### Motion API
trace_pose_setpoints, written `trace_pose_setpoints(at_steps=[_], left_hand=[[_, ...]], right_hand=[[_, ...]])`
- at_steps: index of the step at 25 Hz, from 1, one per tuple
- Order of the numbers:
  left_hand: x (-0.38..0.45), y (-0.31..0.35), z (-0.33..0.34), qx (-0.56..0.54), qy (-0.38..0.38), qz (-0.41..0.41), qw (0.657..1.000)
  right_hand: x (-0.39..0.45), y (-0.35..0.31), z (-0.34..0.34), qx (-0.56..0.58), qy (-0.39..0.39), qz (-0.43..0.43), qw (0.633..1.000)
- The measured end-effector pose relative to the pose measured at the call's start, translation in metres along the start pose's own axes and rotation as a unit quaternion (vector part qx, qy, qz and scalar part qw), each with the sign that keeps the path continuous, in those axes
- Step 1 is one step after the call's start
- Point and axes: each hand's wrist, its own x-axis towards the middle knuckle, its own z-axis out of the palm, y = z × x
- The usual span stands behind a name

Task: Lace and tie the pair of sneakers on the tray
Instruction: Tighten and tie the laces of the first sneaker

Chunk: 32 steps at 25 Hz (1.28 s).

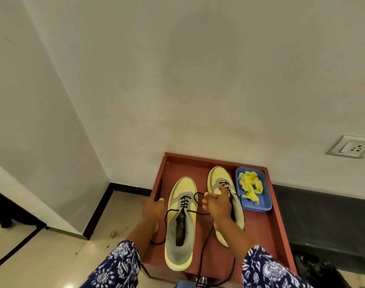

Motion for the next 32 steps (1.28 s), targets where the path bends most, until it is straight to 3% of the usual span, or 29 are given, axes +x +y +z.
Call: trace_pose_setpoints(at_steps=[5, 9, 11, 16, 20, 24, 28, 32], left_hand=[[-0.008, -0.012, 0.017, 0.036, -0.043, -0.044, 0.997], [-0.005, -0.015, 0.025, 0.038, -0.054, -0.045, 0.997], [-0.005, -0.015, 0.028, 0.008, -0.065, -0.03, 0.997], [-0.013, -0.014, 0.031, 0.02, -0.057, 0.089, 0.994], [-0.022, -0.008, 0.029, 0.068, -0.085, 0.195, 0.975], [-0.017, 0.002, 0.027, 0.145, -0.147, 0.242, 0.948], [-0.011, 0.004, 0.024, 0.235, -0.208, 0.265, 0.912], [-0.013, 0.006, 0.024, 0.257, -0.217, 0.277, 0.9]], right_hand=[[-0.016, 0.034, 0.008, -0.163, 0.028, 0.062, 0.984], [-0.02, 0.042, 0.011, -0.06, 0.022, 0.199, 0.978], [-0.019, 0.04, 0.012, 0.011, 0.001, 0.225, 0.974], [-0.016, 0.031, 0.014, 0.045, -0.035, 0.136, 0.989], [-0.013, 0.021, 0.02, -0.032, -0.081, 0.032, 0.996], [-0.013, 0.012, 0.026, -0.163, -0.135, -0.059, 0.976], [-0.017, -0.001, 0.022, -0.218, -0.154, -0.131, 0.955], [-0.013, -0.003, 0.019, -0.25, -0.188, -0.142, 0.939]])
